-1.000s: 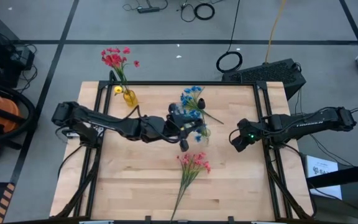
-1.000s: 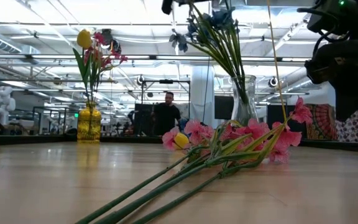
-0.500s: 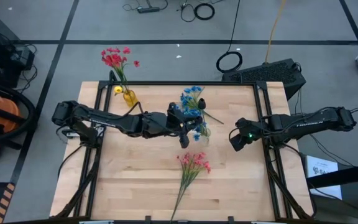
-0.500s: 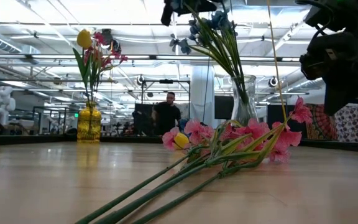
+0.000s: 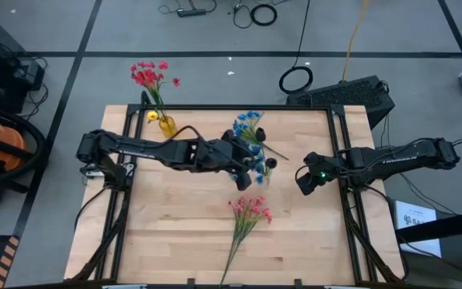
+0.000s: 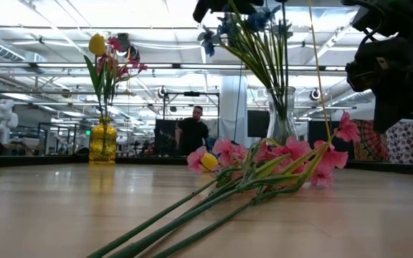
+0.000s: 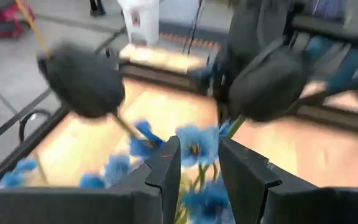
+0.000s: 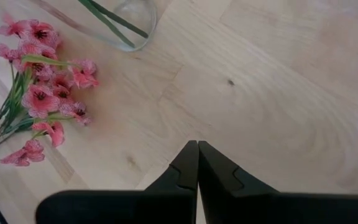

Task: Sort flowers into vase by color
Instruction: Put the pink flowers into the yellow vase

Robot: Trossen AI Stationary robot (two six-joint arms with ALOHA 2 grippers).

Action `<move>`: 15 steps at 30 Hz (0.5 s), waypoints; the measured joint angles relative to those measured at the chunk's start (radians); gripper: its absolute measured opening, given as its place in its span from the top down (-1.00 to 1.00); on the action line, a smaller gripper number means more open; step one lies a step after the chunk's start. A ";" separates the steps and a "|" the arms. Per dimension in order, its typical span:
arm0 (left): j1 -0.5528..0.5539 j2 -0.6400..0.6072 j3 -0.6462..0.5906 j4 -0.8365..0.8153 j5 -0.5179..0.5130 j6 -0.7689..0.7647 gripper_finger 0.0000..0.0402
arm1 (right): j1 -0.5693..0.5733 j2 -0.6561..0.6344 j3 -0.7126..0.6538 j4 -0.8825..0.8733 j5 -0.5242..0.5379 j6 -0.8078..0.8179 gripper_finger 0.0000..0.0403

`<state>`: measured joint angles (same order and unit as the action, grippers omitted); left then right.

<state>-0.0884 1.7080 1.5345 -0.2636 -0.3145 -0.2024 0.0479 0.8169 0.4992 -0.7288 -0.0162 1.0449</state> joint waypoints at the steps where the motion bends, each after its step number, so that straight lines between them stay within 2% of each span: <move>1: 0.000 0.005 0.015 -0.038 0.000 0.000 0.42 | 0.000 0.000 0.000 0.000 0.000 -0.001 1.00; 4: -0.001 0.003 0.049 -0.090 0.000 0.006 0.42 | 0.000 0.000 0.000 -0.002 0.000 -0.001 1.00; 8: 0.000 -0.039 0.078 -0.079 -0.004 0.018 0.42 | 0.000 0.000 0.000 -0.003 -0.001 0.000 1.00; 12: -0.001 -0.084 0.093 -0.094 -0.009 0.114 0.42 | 0.004 0.000 0.000 -0.011 0.013 0.019 1.00; 15: -0.007 -0.123 0.093 -0.182 -0.025 0.132 0.42 | 0.035 0.000 0.000 -0.013 0.023 0.062 1.00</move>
<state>-0.0952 1.5849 1.6278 -0.4453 -0.3399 -0.0700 0.0825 0.8165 0.4992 -0.7415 0.0070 1.1065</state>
